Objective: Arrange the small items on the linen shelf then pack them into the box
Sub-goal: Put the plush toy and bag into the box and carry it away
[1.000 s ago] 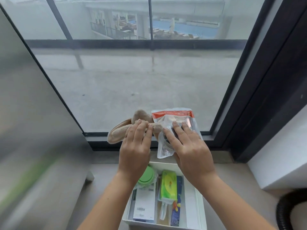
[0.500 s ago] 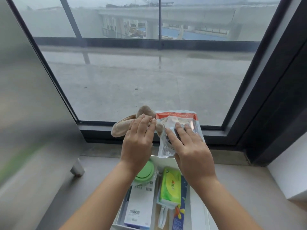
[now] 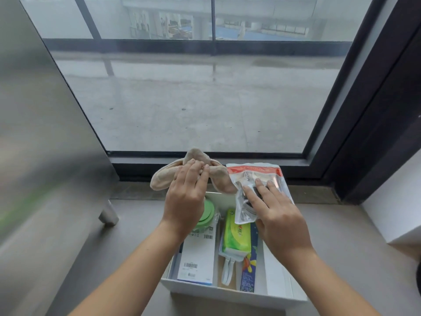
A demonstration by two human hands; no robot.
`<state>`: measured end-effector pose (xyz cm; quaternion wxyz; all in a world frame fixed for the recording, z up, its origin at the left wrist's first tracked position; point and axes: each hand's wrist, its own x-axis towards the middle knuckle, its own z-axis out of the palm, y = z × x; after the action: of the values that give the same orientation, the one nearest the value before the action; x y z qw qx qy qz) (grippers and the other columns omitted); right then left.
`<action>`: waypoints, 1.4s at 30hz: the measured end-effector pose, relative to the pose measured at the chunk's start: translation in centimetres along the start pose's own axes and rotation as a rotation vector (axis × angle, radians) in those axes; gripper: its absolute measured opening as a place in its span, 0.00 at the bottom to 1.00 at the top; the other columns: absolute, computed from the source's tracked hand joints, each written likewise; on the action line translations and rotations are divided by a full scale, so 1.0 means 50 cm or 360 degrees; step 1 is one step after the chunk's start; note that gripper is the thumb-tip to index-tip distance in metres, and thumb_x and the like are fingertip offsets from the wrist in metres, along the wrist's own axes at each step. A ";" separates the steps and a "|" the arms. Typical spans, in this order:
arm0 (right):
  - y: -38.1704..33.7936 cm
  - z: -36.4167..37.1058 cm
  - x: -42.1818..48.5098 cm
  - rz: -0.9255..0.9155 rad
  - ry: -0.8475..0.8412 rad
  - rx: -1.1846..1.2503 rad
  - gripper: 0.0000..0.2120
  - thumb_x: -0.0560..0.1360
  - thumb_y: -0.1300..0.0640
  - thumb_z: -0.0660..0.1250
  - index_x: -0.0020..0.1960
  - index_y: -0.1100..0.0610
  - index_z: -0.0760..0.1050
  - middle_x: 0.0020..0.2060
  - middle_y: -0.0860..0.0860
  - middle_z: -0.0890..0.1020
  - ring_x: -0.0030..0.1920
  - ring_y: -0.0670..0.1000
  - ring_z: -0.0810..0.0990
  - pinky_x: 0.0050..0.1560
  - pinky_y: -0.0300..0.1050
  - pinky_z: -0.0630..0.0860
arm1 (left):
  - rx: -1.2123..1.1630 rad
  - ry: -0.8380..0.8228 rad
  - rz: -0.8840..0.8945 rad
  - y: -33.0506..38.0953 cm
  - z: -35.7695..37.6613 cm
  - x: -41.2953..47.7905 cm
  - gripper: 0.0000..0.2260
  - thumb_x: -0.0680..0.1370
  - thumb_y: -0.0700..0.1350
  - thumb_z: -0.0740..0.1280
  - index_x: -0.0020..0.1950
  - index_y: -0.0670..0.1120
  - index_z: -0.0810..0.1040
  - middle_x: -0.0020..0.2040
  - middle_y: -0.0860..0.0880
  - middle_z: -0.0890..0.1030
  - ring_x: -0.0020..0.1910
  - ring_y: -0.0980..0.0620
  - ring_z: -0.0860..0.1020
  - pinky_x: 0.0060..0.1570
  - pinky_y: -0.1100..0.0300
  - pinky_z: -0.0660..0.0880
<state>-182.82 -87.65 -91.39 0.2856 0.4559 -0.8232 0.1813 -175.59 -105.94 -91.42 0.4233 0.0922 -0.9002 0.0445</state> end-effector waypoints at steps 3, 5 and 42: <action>0.005 -0.003 -0.016 -0.0008 -0.0037 -0.0069 0.30 0.54 0.73 0.78 0.56 0.62 0.80 0.52 0.63 0.81 0.51 0.66 0.80 0.44 0.62 0.79 | 0.0013 0.0007 -0.0018 0.000 -0.009 -0.009 0.17 0.71 0.29 0.56 0.51 0.33 0.81 0.50 0.35 0.81 0.52 0.35 0.79 0.50 0.42 0.77; 0.002 -0.002 -0.026 -0.0006 -0.0056 -0.0081 0.31 0.54 0.73 0.78 0.56 0.62 0.80 0.52 0.63 0.81 0.51 0.66 0.80 0.44 0.61 0.80 | 0.0011 0.0004 -0.0013 0.002 -0.012 -0.016 0.17 0.71 0.29 0.56 0.52 0.33 0.81 0.50 0.35 0.81 0.52 0.35 0.79 0.50 0.42 0.77; 0.021 0.122 -0.154 0.0205 -0.0931 -0.0101 0.41 0.37 0.68 0.82 0.51 0.57 0.83 0.47 0.57 0.84 0.45 0.58 0.84 0.35 0.46 0.81 | -0.0130 -0.0087 -0.0028 0.009 0.009 -0.098 0.19 0.70 0.30 0.54 0.53 0.32 0.80 0.51 0.34 0.80 0.54 0.34 0.78 0.55 0.40 0.74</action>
<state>-182.37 -85.55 -101.03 0.0383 0.4265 -0.9030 0.0341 -172.96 -104.92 -95.45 0.4024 0.0838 -0.9116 0.0016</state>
